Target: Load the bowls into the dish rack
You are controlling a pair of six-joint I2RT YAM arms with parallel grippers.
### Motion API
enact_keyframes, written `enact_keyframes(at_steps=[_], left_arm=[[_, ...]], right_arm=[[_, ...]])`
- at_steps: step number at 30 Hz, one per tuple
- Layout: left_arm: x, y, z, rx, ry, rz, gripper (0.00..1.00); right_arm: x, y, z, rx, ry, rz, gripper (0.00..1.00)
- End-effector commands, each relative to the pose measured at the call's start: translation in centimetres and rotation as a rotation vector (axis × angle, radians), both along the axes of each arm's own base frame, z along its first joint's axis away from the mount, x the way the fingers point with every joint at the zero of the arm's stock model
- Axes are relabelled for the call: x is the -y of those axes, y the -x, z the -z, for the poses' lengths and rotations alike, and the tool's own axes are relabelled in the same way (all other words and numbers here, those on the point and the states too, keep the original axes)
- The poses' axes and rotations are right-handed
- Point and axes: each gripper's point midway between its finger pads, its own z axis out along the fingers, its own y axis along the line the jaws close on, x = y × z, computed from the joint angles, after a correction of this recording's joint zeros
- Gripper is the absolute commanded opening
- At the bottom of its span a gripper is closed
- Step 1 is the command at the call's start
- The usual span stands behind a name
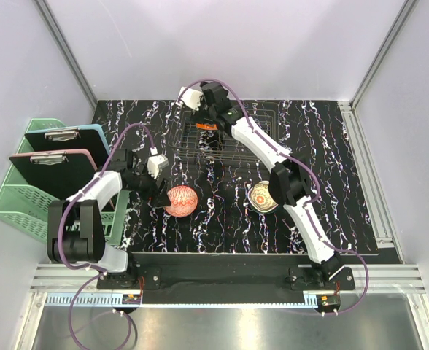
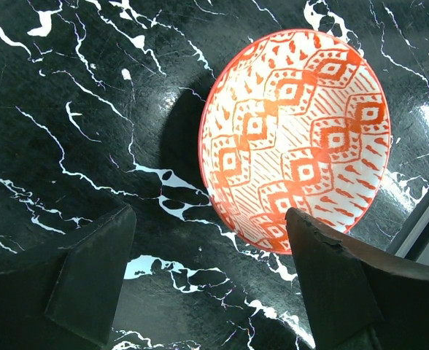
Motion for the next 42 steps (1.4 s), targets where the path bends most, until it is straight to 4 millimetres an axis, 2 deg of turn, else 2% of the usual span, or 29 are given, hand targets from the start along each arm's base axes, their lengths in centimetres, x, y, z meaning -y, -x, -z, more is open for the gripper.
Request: enact_keyframes(at_steps=[1,3,4,6,7,9,10,11,13,14,16,17,19,20,24,27,29,30,31,32,33,34,35,36,37,38,39,41,42], left_arm=[[0.6,-0.3,0.3,0.015,0.027,0.032,0.86],[0.6,-0.4,0.5,0.007,0.031,0.034,0.86],[0.7,-0.4,0.7,0.000,0.033,0.037,0.84],[0.8,-0.5,0.7,0.000,0.038,0.041,0.80],[0.9,-0.5,0.8,-0.007,0.043,0.042,0.73],[0.9,-0.6,0.8,-0.007,0.042,0.042,0.66],[0.9,-0.7,0.8,-0.008,0.041,0.040,0.55],[0.9,-0.7,0.9,-0.011,0.041,0.040,0.51],[1.6,-0.5,1.0,-0.016,0.037,0.067,0.42],[1.7,-0.4,1.1,-0.016,0.035,0.071,0.35],[2.0,-0.3,1.3,-0.022,0.033,0.082,0.31],[2.0,-0.3,1.2,-0.025,0.033,0.083,0.23],[2.4,-0.2,1.2,-0.028,0.037,0.090,0.13],[2.5,-0.2,1.1,-0.029,0.040,0.088,0.00],[2.8,-0.4,0.0,-0.011,0.060,0.081,0.00],[3.1,-0.8,-2.4,0.050,0.080,0.064,0.00],[3.2,-1.6,-5.2,0.128,0.092,0.045,0.00],[3.2,-2.0,-6.5,0.163,0.098,0.038,0.00],[3.3,-2.5,-8.8,0.229,0.106,0.033,0.00],[3.4,-2.8,-10.1,0.254,0.117,0.017,0.00],[3.4,-3.2,-11.5,0.296,0.124,0.010,0.00],[3.6,-3.6,-13.9,0.352,0.142,-0.005,0.00],[3.6,-4.1,-15.3,0.401,0.150,-0.013,0.00],[3.7,-4.4,-16.5,0.434,0.158,-0.018,0.00],[3.6,-4.9,-18.1,0.469,0.166,-0.041,0.00],[3.6,-5.4,-19.1,0.509,0.171,-0.049,0.00],[3.6,-5.9,-20.1,0.537,0.177,-0.055,0.00],[3.7,-6.7,-21.4,0.573,0.195,-0.081,0.00],[3.8,-7.2,-21.7,0.579,0.198,-0.089,0.00]], right_arm=[[0.5,0.4,-4.9,0.058,-0.103,0.031,1.00],[0.9,1.3,-6.3,0.049,-0.133,0.030,1.00],[1.1,1.7,-5.1,0.016,-0.125,0.032,1.00],[1.5,2.4,-5.4,-0.013,-0.158,0.038,1.00],[1.9,2.8,-4.1,-0.047,-0.153,0.048,1.00],[2.4,3.5,-4.3,-0.073,-0.184,0.062,1.00],[2.8,3.9,-3.1,-0.103,-0.184,0.075,1.00],[3.1,4.3,-3.8,-0.103,-0.199,0.079,1.00],[3.5,4.9,-3.1,-0.137,-0.218,0.091,1.00],[3.6,5.4,-3.8,-0.135,-0.227,0.087,1.00],[4.0,6.0,-3.3,-0.156,-0.228,0.091,1.00],[4.1,6.3,-3.9,-0.151,-0.234,0.089,1.00],[4.6,6.6,-3.6,-0.159,-0.224,0.092,1.00],[4.7,6.9,-4.1,-0.153,-0.225,0.089,1.00],[5.2,7.4,-4.4,-0.161,-0.230,0.079,1.00],[5.3,8.1,-4.9,-0.191,-0.263,0.063,1.00],[5.6,9.1,-5.5,-0.248,-0.321,0.068,1.00],[4.8,10.0,-6.0,-0.302,-0.372,0.016,1.00],[5.7,10.5,-5.8,-0.379,-0.436,0.040,1.00],[5.9,11.3,-6.8,-0.415,-0.487,0.026,1.00],[5.1,12.7,-7.0,-0.497,-0.545,-0.041,1.00],[6.2,13.0,-7.1,-0.563,-0.613,-0.013,1.00],[6.4,13.8,-8.1,-0.591,-0.654,-0.034,1.00],[6.1,15.1,-7.6,-0.666,-0.685,-0.078,1.00],[6.5,15.5,-7.7,-0.701,-0.718,-0.076,1.00],[6.6,16.3,-8.4,-0.717,-0.738,-0.096,1.00],[6.3,17.6,-8.1,-0.773,-0.753,-0.137,1.00],[6.0,19.4,-8.8,-0.835,-0.783,-0.201,1.00],[5.8,20.2,-8.5,-0.873,-0.792,-0.214,1.00]])
